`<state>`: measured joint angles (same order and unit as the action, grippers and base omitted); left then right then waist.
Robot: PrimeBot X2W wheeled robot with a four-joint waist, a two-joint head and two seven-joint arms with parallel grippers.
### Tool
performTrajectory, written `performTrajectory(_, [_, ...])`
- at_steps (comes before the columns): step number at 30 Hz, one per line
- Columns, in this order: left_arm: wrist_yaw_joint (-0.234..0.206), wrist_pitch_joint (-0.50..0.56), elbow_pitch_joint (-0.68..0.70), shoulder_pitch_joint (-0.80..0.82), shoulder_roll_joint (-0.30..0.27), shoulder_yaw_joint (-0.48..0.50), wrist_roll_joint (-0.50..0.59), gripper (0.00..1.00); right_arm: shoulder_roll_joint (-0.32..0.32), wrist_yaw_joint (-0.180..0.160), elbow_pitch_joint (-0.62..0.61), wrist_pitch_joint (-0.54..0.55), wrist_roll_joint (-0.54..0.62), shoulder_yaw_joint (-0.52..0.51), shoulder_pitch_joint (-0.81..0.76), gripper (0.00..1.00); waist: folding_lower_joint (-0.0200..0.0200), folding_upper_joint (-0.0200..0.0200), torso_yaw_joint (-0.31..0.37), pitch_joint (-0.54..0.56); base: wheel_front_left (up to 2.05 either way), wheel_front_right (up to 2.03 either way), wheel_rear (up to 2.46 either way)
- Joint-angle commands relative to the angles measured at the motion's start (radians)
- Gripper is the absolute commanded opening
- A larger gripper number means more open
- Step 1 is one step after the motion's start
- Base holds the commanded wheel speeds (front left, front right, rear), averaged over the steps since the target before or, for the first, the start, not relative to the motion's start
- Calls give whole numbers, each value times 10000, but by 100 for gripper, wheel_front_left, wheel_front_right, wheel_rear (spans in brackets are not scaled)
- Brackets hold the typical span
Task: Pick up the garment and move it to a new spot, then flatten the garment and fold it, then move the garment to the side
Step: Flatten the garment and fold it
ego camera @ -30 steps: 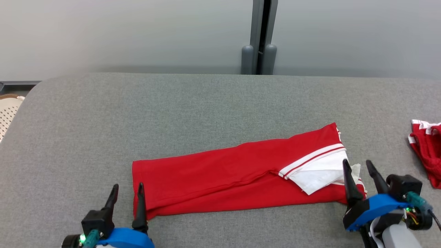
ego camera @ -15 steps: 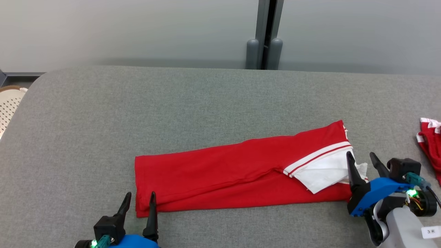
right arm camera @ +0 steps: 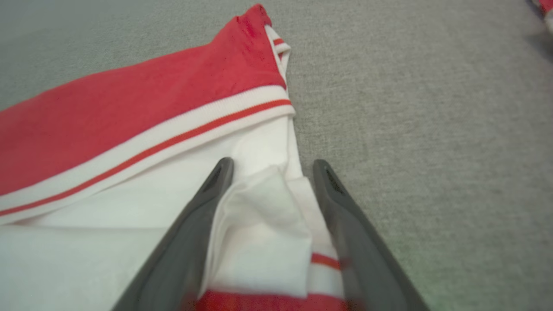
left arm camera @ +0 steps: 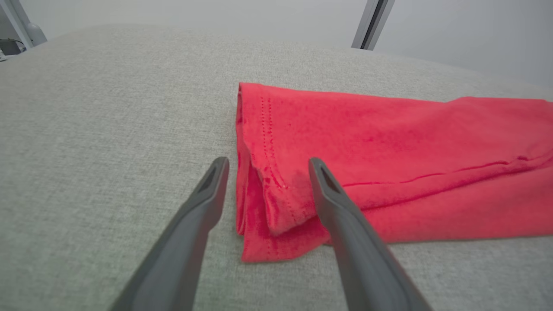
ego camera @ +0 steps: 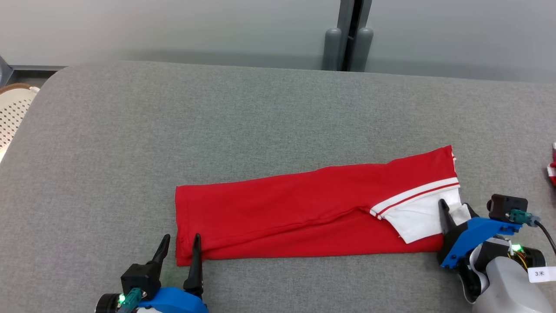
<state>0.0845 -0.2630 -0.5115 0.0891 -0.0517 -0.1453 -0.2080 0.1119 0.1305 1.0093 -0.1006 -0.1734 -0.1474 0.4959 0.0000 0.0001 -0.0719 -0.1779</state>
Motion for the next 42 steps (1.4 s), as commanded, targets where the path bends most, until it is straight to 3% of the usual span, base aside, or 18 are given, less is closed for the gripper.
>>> performTrajectory(1, [-46, -20, 20, 143, 10, 17, 39, 100, -341, 4, 560, 266, -35, 134, -542, 0, 0, -1, 33, 9, 0, 0, 0])
performTrajectory(10, [39, -20, 78, 122, 10, 154, 130, 100, 326, -17, 350, -1331, -821, -505, -264, 0, 0, -1, 719, 156, 0, 0, 0])
performTrajectory(20, [16, -20, 39, -97, 6, -9, -66, 100, 644, -4, -666, -1644, -1023, -403, -743, 0, 0, -1, 1652, 471, 0, 0, 0])
performTrajectory(26, [4, -22, -33, 44, 3, -230, -131, 100, 81, 3, -2449, -1650, -1616, 899, -901, 0, 0, -1, 1559, 446, 0, 0, 0])
performTrajectory(33, [-55, -20, -183, -97, 7, -410, -186, 100, -346, 3, -4232, -1435, -2758, 3331, -1253, 0, 0, -1, 819, 522, 0, 0, 0])
performTrajectory(42, [-76, -22, -229, -131, 7, -588, -308, 100, -591, 3, -4428, -843, -3515, 5413, -832, 0, 0, -1, -324, 495, 0, 0, 0])
